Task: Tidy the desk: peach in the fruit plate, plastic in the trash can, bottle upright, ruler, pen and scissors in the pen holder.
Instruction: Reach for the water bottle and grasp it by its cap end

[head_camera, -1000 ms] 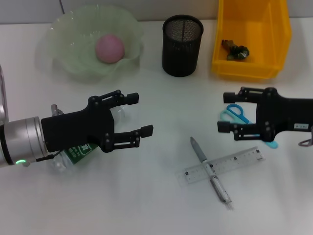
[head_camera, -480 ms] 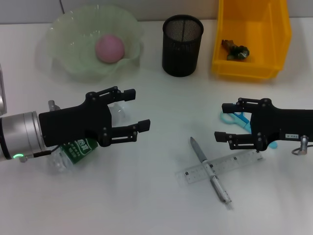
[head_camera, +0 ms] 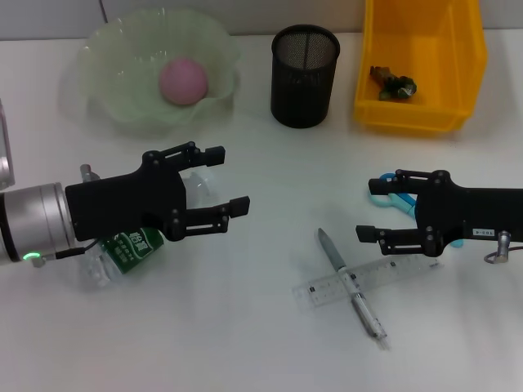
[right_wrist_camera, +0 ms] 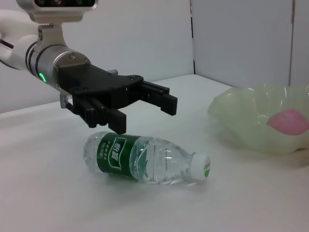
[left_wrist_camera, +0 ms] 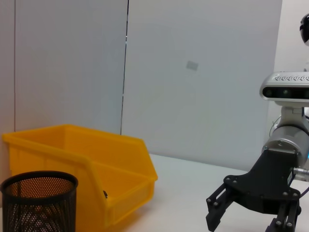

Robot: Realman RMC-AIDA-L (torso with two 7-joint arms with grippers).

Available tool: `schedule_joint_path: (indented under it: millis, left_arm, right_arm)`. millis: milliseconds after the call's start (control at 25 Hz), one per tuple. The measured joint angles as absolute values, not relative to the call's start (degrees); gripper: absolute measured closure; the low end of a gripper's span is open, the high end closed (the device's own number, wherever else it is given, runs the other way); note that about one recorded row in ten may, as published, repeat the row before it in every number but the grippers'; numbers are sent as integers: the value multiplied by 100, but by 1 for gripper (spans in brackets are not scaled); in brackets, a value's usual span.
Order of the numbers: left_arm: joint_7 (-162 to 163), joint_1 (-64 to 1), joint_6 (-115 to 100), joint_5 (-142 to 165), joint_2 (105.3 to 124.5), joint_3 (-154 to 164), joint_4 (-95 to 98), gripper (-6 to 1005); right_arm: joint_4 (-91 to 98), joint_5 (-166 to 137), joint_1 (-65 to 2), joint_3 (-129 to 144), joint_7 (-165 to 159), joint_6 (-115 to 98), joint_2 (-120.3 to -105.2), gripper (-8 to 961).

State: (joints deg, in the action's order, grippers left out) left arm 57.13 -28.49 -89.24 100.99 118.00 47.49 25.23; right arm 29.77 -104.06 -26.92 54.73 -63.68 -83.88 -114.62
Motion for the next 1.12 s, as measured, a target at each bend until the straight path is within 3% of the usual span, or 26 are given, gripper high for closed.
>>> schedule_joint_path:
  millis: [320, 640, 1120]
  left_arm:
    - [7252, -2935, -8810, 10124, 11834, 4768, 3453, 170]
    - [10487, -3410, -8423, 11458, 11811, 4772, 5069, 170]
    - [12605, -4101, -8633, 13589, 11825, 4971, 6132, 170]
  right_arm:
    - [2988, -10407, -2696, 5452, -6368, -8330, -11513, 172]
    - [3018, -10397, -2674, 5448, -6368, -8292, -11569, 172]
    - [3033, -10405, -2665, 5440, -6369, -8134, -11584, 172]
